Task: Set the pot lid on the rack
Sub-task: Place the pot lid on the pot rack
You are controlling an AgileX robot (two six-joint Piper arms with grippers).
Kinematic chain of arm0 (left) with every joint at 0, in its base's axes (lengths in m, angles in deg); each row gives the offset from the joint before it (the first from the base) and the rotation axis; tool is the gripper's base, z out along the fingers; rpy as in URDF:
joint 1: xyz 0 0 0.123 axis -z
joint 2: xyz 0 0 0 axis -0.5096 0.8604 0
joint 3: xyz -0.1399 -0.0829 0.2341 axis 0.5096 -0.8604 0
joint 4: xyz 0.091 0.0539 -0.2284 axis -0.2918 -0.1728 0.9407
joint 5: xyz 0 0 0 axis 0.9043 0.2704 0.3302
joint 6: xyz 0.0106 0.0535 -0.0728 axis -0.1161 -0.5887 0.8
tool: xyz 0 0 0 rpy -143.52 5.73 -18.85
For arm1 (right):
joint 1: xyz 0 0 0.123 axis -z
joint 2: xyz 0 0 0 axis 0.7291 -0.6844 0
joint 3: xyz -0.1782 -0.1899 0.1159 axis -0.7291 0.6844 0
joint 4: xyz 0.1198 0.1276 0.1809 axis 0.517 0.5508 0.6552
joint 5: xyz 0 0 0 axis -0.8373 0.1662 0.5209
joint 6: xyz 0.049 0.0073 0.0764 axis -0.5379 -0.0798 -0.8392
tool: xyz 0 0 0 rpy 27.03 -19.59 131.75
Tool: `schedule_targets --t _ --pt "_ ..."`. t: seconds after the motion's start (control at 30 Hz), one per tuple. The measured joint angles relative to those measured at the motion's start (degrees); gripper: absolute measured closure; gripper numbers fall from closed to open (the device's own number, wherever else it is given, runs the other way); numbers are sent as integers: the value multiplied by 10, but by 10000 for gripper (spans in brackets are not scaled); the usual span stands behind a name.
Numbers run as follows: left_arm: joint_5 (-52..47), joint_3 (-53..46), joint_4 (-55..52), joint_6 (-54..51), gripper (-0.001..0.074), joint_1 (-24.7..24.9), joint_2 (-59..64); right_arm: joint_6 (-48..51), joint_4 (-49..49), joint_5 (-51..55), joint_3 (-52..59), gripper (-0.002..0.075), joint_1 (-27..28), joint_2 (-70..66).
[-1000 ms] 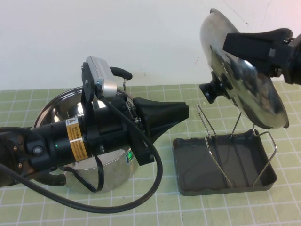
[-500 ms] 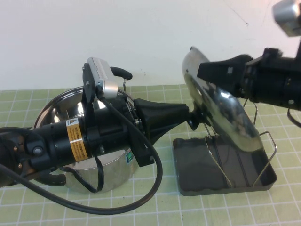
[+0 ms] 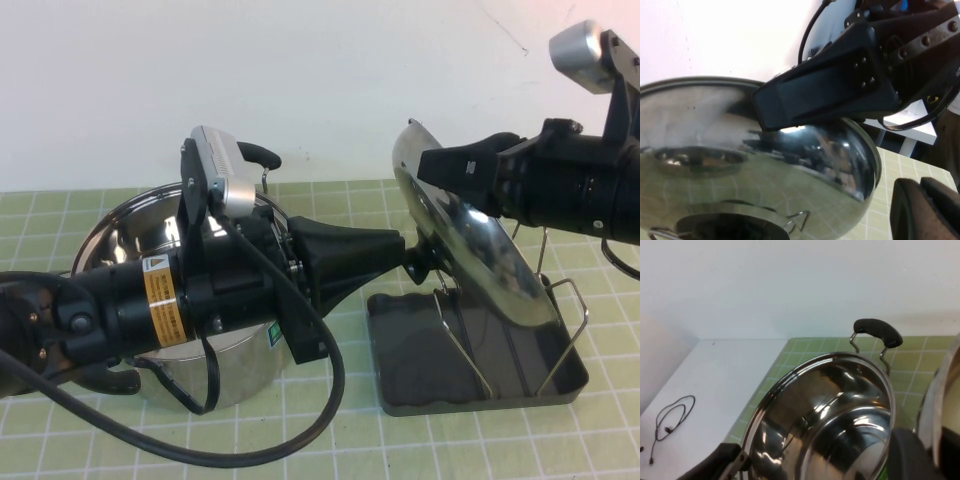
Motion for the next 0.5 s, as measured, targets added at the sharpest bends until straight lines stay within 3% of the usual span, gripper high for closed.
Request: schedule_targets --t 0.3,0.5 --pt "-8 0 -2 -14 734 -4 0 49 0 2 0 556 0 0" --pt "-1 0 -3 8 734 -84 0 68 0 47 0 550 12 0"
